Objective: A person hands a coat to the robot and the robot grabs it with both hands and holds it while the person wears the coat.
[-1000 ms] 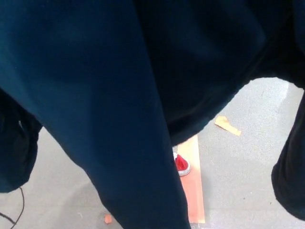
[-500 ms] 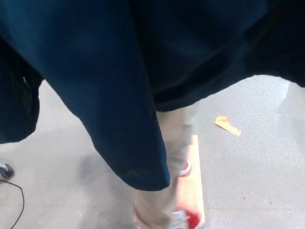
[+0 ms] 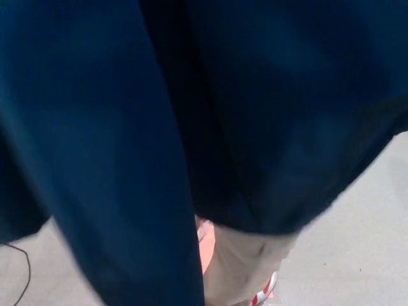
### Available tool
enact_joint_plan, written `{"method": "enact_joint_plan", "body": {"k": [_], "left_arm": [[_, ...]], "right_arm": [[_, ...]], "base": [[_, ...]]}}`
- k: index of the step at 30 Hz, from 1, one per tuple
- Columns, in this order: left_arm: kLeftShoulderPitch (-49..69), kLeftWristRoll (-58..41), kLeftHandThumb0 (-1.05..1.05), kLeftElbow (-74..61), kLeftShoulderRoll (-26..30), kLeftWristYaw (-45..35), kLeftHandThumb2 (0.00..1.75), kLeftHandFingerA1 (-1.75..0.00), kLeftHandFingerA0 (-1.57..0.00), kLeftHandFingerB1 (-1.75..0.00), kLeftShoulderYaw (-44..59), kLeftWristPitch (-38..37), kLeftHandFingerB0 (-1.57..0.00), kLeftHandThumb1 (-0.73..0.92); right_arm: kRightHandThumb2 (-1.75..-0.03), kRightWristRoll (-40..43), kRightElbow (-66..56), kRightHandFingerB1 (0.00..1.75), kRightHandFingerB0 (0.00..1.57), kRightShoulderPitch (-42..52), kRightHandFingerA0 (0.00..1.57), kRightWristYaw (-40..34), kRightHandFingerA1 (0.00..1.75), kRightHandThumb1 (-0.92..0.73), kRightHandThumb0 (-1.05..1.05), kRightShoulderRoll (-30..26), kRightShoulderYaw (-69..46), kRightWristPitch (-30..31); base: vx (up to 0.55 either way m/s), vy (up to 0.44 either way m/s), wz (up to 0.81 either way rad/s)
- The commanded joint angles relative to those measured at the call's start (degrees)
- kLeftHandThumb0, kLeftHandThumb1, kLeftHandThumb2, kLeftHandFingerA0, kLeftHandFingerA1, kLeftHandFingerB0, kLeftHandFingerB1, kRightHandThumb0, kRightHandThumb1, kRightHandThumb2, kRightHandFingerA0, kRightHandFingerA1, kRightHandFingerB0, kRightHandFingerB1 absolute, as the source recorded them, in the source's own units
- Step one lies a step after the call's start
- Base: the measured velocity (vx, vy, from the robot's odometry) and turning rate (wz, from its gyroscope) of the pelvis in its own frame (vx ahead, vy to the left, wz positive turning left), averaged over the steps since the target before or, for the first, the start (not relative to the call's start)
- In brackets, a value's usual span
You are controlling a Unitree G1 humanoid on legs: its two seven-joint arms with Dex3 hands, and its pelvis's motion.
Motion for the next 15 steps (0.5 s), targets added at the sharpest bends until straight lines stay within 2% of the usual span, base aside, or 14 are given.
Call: {"method": "enact_joint_plan", "body": {"k": [1,2,3,6,7,9,10,11,12,13,14,15], "left_arm": [[0.26,0.8,-0.37,1.03,3.22,1.3,0.61,-1.75,-0.87,-1.58,0.14,3.02,-0.67,0.7],[0.18,0.67,-0.36,1.03,3.17,0.65,0.65,-1.75,-0.85,-1.54,0.23,3.17,-0.69,0.73],[-0.05,0.55,-0.38,1.05,3.05,-0.79,0.65,-1.75,-0.84,-1.54,0.29,3.57,-0.68,0.74],[-0.08,0.59,-0.38,1.03,3.02,-1.11,0.64,-1.75,-0.84,-1.53,0.27,3.56,-0.7,0.73],[0.04,0.34,-0.38,0.98,3.08,-1.1,0.64,-1.75,-0.84,-1.54,0.5,3.23,-0.71,0.74],[0.04,0.28,-0.39,0.97,3.01,-1.25,0.65,-1.75,-0.84,-1.54,0.56,3.36,-0.71,0.74],[-0.01,0.59,-0.4,0.97,3.02,-1.34,0.63,-1.75,-0.83,-1.54,0.29,3.65,-0.7,0.73],[-0.04,0.69,-0.45,0.97,3.04,-1.48,0.89,-1.42,-1.15,-1.18,0.19,3.7,-0.78,0.58],[-0.06,0.65,-0.45,0.95,3.07,-1.64,0.89,-1.42,-1.15,-1.18,0.23,3.6,-0.78,0.58],[0.02,0.69,-0.44,0.93,3.08,-1.22,0.89,-1.42,-1.16,-1.18,0.23,3.6,-0.79,0.57],[0.03,0.72,-0.45,0.92,3.13,-1.05,0.89,-1.43,-1.16,-1.19,0.24,3.63,-0.79,0.57],[0.07,0.68,-0.45,0.93,3.21,-1.16,0.88,-1.43,-1.15,-1.19,0.29,3.46,-0.78,0.57]], "right_arm": [[-0.67,-0.3,0.35,0.84,0.86,0.16,0.91,-0.42,1.4,-0.78,-0.42,-2.64,-0.36,3.68],[-0.69,-0.25,0.35,0.93,0.86,0.15,0.86,-0.38,1.54,-0.79,-0.39,-2.62,-0.41,3.69],[-0.67,-0.26,0.36,0.91,0.85,0.16,0.87,-0.39,1.5,-0.79,-0.4,-2.61,-0.4,3.74],[-0.69,-0.36,0.36,0.88,0.87,0.26,0.87,-0.41,1.53,-0.79,-0.4,-2.63,-0.32,3.82],[-0.64,-0.3,0.36,0.72,0.87,0.41,0.9,-0.45,1.23,-0.8,-0.4,-2.72,-0.37,3.55],[-0.64,-0.26,0.36,0.71,0.88,0.46,0.92,-0.42,1.23,-0.79,-0.4,-2.75,-0.4,3.56],[-0.63,-0.16,0.35,0.71,0.89,0.48,0.92,-0.3,1.31,-0.8,-0.4,-2.71,-0.48,3.66],[-0.67,-0.08,0.35,0.79,0.9,0.51,0.94,-0.2,1.42,-0.77,-0.43,-2.71,-0.56,3.65],[-0.67,-0.02,0.36,0.79,0.9,0.54,0.94,-0.12,1.42,-0.77,-0.43,-2.73,-0.62,3.58],[-0.64,0.0,0.37,0.73,0.92,0.53,0.94,0.05,1.21,-0.81,-0.39,-2.73,-0.65,3.66],[-0.64,0.09,0.37,0.74,0.92,0.51,0.95,0.13,1.16,-0.81,-0.39,-2.7,-0.75,3.61],[-0.67,0.08,0.35,0.89,0.9,0.54,0.96,0.0,1.37,-0.77,-0.42,-2.67,-0.76,3.45]], "base": [[0.0,0.0,0.0],[0.0,0.0,0.0],[0.0,0.0,0.0],[0.0,0.0,0.0],[0.0,0.0,0.0],[0.0,0.0,0.0],[0.0,0.0,0.0],[0.0,0.0,0.0],[0.0,0.0,0.0],[0.0,0.0,0.0],[0.0,0.0,0.0],[0.0,0.0,0.0]]}}
